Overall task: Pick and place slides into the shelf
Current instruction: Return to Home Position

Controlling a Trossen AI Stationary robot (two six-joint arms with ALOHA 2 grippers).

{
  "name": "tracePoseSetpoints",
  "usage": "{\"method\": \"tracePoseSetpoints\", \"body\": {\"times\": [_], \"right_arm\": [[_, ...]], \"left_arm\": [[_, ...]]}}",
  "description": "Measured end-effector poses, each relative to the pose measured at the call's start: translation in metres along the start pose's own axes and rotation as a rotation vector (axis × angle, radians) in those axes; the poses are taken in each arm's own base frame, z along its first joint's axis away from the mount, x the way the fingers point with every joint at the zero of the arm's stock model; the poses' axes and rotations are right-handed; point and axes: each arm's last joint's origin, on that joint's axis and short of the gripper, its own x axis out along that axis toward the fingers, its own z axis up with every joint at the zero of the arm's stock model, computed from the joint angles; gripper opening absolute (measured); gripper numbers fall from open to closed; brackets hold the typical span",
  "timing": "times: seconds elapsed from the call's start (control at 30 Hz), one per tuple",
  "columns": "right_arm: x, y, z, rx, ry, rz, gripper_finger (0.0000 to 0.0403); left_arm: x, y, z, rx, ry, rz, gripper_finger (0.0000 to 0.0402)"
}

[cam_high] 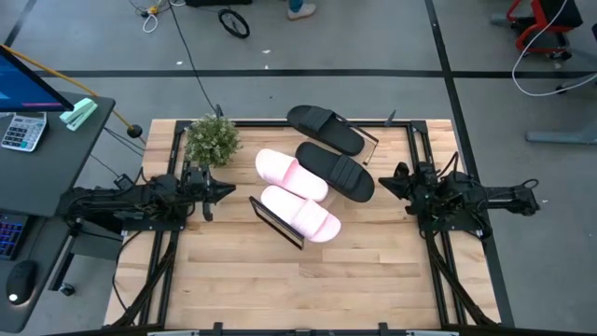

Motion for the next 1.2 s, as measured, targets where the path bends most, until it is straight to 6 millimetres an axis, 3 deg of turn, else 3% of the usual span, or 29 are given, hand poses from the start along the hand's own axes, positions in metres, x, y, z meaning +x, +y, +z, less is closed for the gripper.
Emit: {"method": "tracePoseSetpoints", "body": {"times": [0.47,0.77,1.2], "right_arm": [[0.000,0.000,-0.003,-0.019,-0.009,0.061,0.0000],[-0.001,-0.005,-0.016,-0.106,0.170,0.099,0.0000],[-0.002,-0.008,-0.024,-0.212,0.274,0.128,0.0000]], "left_arm": [[0.000,0.000,0.000,0.001,0.000,0.000,0.0037],[0.000,0.000,0.000,0.000,0.000,0.000,0.0034],[0.000,0.000,0.000,0.000,0.000,-0.001,0.0031]]}}
